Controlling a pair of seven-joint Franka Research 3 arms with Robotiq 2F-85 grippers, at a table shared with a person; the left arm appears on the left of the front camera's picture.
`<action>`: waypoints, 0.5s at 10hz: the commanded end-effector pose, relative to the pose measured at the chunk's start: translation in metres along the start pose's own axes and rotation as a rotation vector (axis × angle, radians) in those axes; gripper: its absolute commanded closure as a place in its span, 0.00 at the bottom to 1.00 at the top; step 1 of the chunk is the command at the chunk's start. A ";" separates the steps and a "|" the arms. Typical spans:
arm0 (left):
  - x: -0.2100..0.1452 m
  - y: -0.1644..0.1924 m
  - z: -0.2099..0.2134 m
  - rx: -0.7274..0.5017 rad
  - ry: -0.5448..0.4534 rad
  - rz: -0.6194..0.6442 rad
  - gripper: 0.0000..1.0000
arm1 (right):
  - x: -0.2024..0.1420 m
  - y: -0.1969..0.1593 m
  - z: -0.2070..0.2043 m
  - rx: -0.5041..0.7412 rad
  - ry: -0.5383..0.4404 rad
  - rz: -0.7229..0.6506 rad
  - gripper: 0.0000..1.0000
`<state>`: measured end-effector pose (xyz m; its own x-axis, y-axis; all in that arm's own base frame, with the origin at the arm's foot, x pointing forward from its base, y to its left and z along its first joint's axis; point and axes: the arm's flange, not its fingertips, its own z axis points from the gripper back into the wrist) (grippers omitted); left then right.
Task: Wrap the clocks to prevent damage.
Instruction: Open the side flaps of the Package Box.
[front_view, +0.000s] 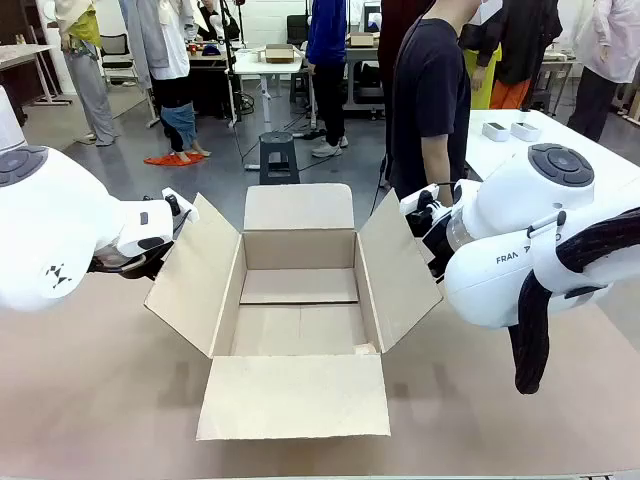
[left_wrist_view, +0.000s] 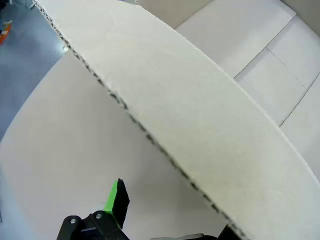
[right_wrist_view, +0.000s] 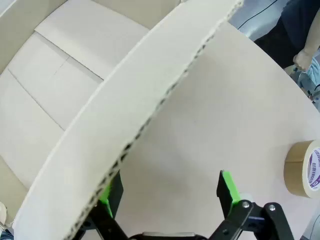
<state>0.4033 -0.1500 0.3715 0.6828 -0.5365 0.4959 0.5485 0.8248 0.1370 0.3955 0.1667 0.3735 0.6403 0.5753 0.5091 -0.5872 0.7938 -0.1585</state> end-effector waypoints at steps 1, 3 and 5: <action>0.000 0.000 0.000 0.000 0.000 0.000 0.00 | 0.000 0.000 0.000 0.000 0.000 0.000 0.00; 0.000 0.000 0.000 0.000 0.000 0.000 0.00 | 0.000 0.000 0.000 0.000 0.000 0.000 0.00; 0.000 0.000 0.000 0.000 0.000 0.000 0.00 | 0.000 0.000 0.000 0.000 0.000 0.000 0.00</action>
<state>0.4032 -0.1501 0.3715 0.6827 -0.5366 0.4959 0.5487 0.8247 0.1370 0.3955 0.1667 0.3735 0.6401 0.5755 0.5090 -0.5873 0.7936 -0.1589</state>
